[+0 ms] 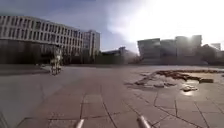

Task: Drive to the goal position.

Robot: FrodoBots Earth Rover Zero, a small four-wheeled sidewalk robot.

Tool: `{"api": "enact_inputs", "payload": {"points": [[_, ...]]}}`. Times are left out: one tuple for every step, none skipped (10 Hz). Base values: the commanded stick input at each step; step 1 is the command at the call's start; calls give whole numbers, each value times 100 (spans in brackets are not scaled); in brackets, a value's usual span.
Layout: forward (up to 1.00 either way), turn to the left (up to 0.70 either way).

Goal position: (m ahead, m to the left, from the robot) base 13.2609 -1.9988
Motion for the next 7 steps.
{"api": "enact_inputs", "payload": {"points": [[100, 0], [100, 0], [100, 0], [100, 6], [100, 23], [100, 27], [100, 27]]}}
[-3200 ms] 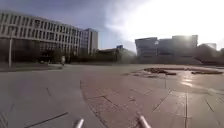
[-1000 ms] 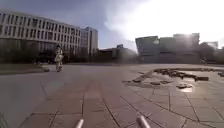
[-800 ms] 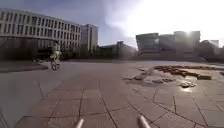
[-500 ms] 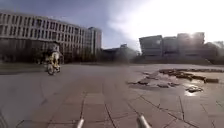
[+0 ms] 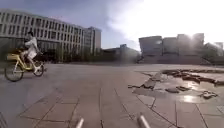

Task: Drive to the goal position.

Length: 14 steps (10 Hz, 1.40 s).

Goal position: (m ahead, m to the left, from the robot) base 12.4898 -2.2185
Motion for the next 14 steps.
{"api": "enact_inputs", "payload": {"points": [[100, 11], [100, 0], [100, 0], [100, 0], [100, 4], [100, 27], [100, 27], [100, 27], [100, 27], [100, 10], [100, 0], [100, 0], [100, 0], [100, 0]]}}
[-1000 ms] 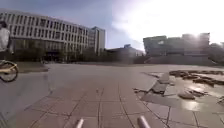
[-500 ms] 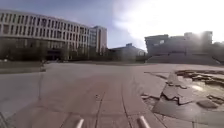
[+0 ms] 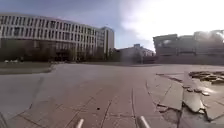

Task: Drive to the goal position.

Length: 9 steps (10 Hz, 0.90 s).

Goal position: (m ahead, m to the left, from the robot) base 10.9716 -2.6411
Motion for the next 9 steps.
{"api": "enact_inputs", "payload": {"points": [[100, 0], [100, 0], [100, 0], [100, 0], [100, 0], [100, 0], [100, 0], [100, 0], [100, 0]]}}
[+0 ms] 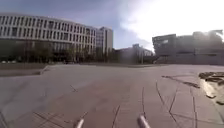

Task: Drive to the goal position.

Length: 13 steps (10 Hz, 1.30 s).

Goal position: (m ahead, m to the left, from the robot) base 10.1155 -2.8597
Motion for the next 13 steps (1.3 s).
{"api": "enact_inputs", "payload": {"points": [[100, 0], [100, 0], [100, 0], [100, 0], [100, 0], [100, 0], [100, 0], [100, 0], [100, 0], [100, 0], [100, 0], [100, 0], [100, 0]]}}
